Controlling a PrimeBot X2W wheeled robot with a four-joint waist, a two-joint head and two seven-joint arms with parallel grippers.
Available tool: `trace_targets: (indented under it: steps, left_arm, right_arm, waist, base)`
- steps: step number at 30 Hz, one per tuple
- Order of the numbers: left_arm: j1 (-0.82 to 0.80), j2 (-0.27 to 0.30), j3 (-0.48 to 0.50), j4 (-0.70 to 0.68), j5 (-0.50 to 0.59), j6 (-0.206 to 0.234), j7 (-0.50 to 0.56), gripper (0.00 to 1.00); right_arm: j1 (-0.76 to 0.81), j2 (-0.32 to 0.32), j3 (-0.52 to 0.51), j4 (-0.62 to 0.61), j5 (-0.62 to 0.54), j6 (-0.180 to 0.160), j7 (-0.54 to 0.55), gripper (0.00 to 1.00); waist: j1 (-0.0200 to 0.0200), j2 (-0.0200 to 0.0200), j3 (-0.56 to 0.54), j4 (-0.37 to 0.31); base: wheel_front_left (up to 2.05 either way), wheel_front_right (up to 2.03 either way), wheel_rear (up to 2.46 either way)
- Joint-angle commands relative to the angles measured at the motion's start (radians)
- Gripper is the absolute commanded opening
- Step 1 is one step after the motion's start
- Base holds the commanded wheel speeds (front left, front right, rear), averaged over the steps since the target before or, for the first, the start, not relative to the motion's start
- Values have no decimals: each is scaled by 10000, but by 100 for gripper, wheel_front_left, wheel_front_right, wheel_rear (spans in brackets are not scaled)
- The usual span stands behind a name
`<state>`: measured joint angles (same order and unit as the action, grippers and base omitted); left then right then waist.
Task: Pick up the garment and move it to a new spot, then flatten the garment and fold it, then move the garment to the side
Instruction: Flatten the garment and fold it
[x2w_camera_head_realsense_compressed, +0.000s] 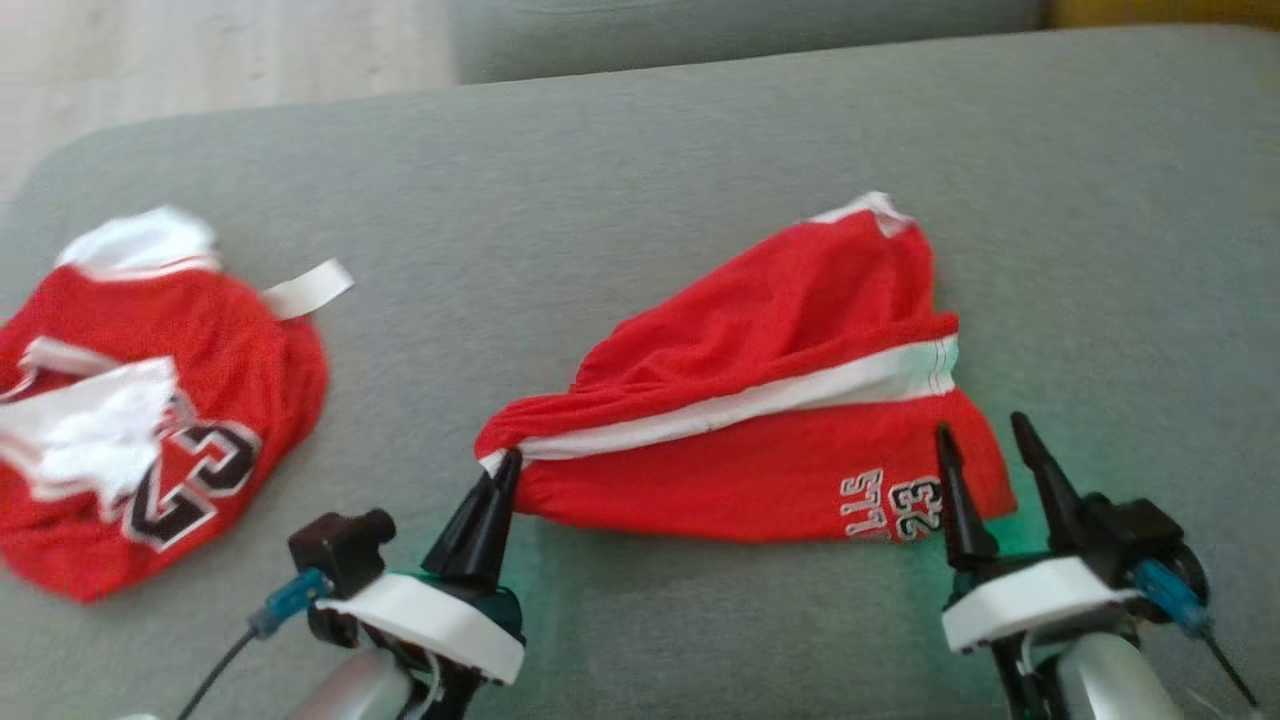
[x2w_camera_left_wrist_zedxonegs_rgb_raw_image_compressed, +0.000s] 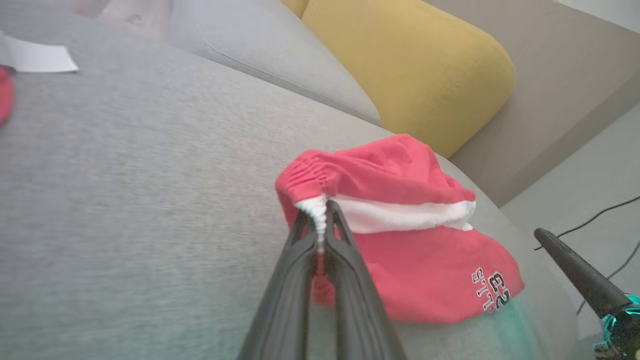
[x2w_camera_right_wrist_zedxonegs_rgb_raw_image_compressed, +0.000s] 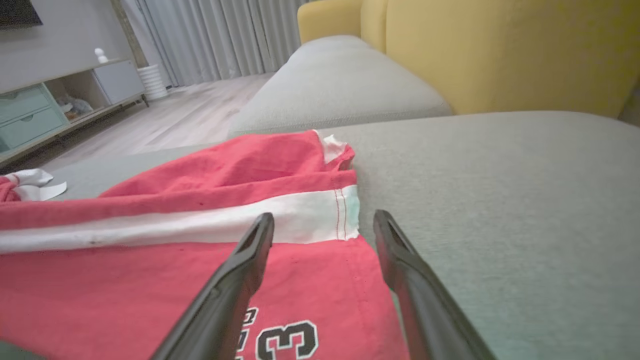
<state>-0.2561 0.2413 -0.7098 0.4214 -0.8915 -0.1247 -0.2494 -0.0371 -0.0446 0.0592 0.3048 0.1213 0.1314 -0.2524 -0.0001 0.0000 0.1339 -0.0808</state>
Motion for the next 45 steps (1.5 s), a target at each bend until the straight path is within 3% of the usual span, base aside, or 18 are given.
trace_targets:
  steps: [1, 12, 18, 19, 20, 21, 22, 28, 33, 39, 42, 45]
  left_arm:
    - [-374, 346, 477, -413, 65, -59, -123, 0]
    - [-931, 420, 728, -253, 508, -59, -123, 0]
    - [-1039, 311, 775, -191, 578, -59, -123, 0]
    - [-1041, 299, 792, -189, 593, -59, -123, 0]
    - [-1036, 290, 804, -190, 614, -59, -123, 0]
    - [-1025, 286, 811, -191, 635, -59, -123, 0]
    - [-1008, 285, 814, -194, 652, -59, -123, 0]
    - [-1131, 291, 1036, -637, 926, -59, -124, 0]
    - [-2306, 335, 1170, -1861, 1355, -59, -124, 0]
    - [-5615, 428, 598, -2114, 1510, -59, 241, 0]
    - [-8068, 140, 537, -1525, 1587, -59, 279, 0]
    - [-9986, -79, 490, -564, 1874, -59, 134, 0]
  right_arm:
    - [-802, -132, 399, 341, 103, -7, -94, 100]
    - [-2766, -1442, 2410, 3192, 2031, -7, -94, 100]
    - [-3053, -1780, 3575, 3691, 3096, -7, -94, 100]
    - [-3065, -1843, 3680, 3654, 3204, -7, -94, 91]
    - [-3078, -1912, 3766, 3575, 3239, -7, -94, 54]
    - [-3072, -1961, 3804, 3490, 3260, -7, -94, 10]
    - [-3054, -1990, 3799, 3409, 3268, -7, -94, 0]
    - [-2847, -2114, 3192, 2453, 2940, -7, -94, 0]
    - [-3210, -2303, 1589, 848, 2617, -7, -94, 0]
    - [-5239, -3141, 693, -334, 2443, -7, -94, 0]
    - [-6981, -3887, 554, -665, 2564, -7, -94, 0]
    - [-8421, -4233, 388, -1080, 2573, -7, -94, 0]
  waist:
    - [1, 0, 10, 714]
    - [1, 0, 314, 1569]
    - [1, 0, 323, 1662]
    - [1, 0, 325, 1658]
    - [1, 0, 326, 1651]
    - [1, 0, 324, 1640]
    - [1, 0, 318, 1623]
    - [1, 0, 343, 1506]
    - [1, 0, 733, 1355]
    - [1, 0, 1634, 1008]
    - [1, 0, 2230, 716]
    - [1, 0, 2664, 413]
  base:
    - [0, 0, 0]
    - [0, 0, 0]
    - [0, 0, 0]
    - [0, 0, 0]
    - [0, 0, 0]
    - [0, 0, 0]
    - [0, 0, 0]
    - [0, 0, 0]
    - [0, 0, 0]
    - [0, 0, 0]
    - [0, 0, 0]
    - [0, 0, 0]
